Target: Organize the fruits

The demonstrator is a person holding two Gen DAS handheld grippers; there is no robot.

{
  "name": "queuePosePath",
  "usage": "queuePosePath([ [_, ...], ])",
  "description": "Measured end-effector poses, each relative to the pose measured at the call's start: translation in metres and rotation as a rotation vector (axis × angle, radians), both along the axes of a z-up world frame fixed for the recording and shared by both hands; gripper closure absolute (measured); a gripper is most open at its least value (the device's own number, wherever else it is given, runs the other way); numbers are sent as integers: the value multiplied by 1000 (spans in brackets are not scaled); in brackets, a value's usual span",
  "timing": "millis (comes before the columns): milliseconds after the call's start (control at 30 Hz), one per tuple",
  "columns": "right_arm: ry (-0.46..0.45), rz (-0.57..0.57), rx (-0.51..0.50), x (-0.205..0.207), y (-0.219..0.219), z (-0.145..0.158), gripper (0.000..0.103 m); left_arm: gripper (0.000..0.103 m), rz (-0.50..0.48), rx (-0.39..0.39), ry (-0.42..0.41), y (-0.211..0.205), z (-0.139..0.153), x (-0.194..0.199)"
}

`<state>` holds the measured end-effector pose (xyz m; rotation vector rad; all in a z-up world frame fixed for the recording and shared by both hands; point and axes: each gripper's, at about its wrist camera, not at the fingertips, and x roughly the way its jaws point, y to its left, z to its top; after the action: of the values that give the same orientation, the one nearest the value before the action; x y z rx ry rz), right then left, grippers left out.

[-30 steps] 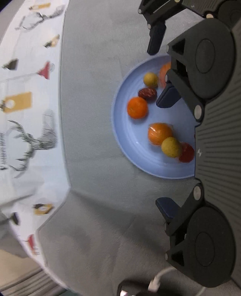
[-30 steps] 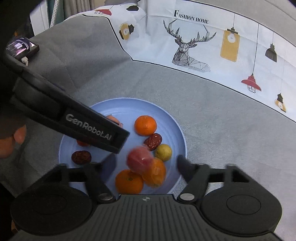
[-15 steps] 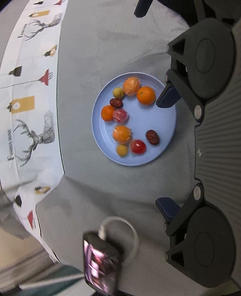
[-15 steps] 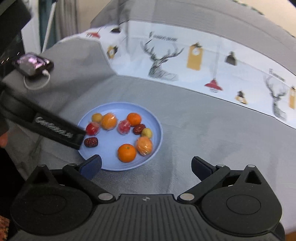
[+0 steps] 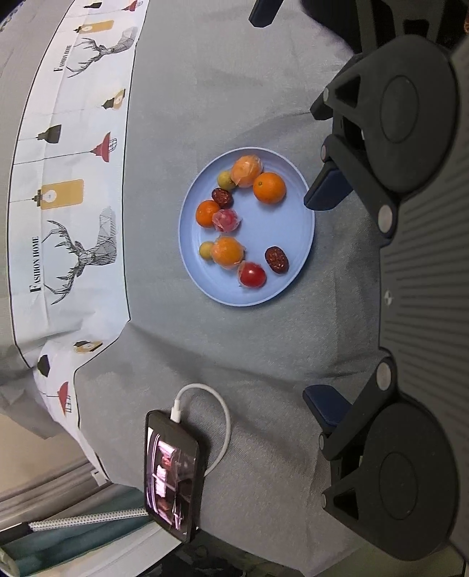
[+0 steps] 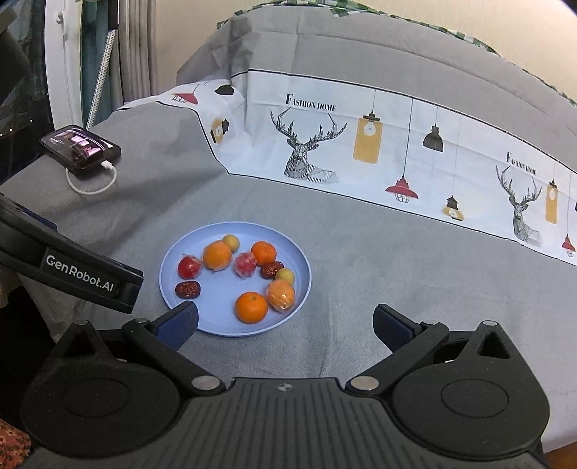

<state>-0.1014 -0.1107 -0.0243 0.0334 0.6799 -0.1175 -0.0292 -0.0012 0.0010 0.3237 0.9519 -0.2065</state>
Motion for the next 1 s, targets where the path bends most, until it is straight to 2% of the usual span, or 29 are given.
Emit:
queuePosePath([
  [1000,11,6,-5,1,3,1,1,0,17,5,20,3,-4,3],
])
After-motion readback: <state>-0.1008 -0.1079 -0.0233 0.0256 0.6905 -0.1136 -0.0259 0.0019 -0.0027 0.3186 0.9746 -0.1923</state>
